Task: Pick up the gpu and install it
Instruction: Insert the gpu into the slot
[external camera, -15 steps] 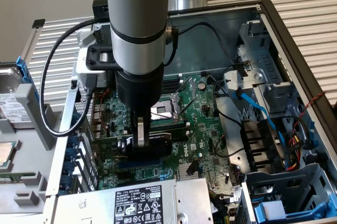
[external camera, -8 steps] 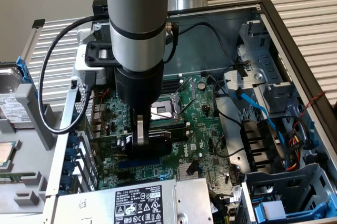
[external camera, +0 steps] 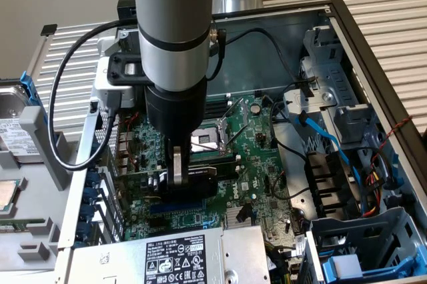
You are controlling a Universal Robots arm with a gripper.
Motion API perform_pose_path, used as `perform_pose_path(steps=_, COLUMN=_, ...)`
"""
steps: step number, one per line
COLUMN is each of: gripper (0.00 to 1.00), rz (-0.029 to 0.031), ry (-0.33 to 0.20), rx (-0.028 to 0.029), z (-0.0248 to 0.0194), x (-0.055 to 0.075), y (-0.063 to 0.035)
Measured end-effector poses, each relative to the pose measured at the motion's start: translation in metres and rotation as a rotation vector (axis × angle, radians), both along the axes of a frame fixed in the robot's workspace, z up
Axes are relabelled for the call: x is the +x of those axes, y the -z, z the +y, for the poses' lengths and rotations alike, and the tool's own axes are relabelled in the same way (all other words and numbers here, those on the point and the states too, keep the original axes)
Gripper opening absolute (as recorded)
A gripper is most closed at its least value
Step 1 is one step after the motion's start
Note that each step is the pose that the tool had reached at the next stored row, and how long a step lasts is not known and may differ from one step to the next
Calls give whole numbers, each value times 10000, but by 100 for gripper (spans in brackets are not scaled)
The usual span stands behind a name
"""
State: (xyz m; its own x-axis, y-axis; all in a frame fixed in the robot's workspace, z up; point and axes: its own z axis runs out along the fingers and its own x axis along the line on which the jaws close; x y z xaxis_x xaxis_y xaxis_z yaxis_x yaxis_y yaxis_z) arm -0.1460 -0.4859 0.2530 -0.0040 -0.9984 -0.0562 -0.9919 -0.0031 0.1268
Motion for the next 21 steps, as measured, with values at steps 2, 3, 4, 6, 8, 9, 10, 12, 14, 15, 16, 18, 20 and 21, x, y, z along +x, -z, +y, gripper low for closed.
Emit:
perform_pose_path(steps=2, gripper=27, rz=-1, ry=3, rx=1, z=0, x=-1, y=1)
perform_pose_path(steps=3, gripper=27, rz=-1, ry=8, rx=2, z=0, x=-3, y=2)
perform_pose_path(steps=4, gripper=27, rz=-1, ry=15, rx=1, z=0, x=-5, y=2)
perform_pose_path(steps=6, gripper=27, rz=0, ry=28, rx=0, z=0, x=-8, y=2)
perform_pose_path(steps=8, gripper=27, rz=0, ry=30, rx=0, z=0, x=-8, y=2)
perform_pose_path(steps=9, gripper=27, rz=0, ry=31, rx=1, z=0, x=-9, y=2)
perform_pose_path(steps=10, gripper=27, rz=0, ry=31, rx=0, z=0, x=-9, y=2)
perform_pose_path(steps=12, gripper=27, rz=0, ry=31, rx=1, z=0, x=-9, y=2)
perform_pose_path(steps=14, gripper=27, rz=0, ry=33, rx=1, z=-1, x=-9, y=-1)
perform_pose_path(steps=15, gripper=27, rz=-1, ry=40, rx=1, z=-2, x=-10, y=-2)
perform_pose_path(steps=16, gripper=27, rz=1, ry=46, rx=0, z=-3, x=-10, y=-4)
perform_pose_path(steps=18, gripper=27, rz=2, ry=54, rx=-1, z=-6, x=-9, y=-7)
perform_pose_path(steps=20, gripper=27, rz=0, ry=62, rx=1, z=-9, x=-9, y=-6)
perform_pose_path(steps=21, gripper=27, rz=0, ry=67, rx=1, z=-12, x=-9, y=-6)
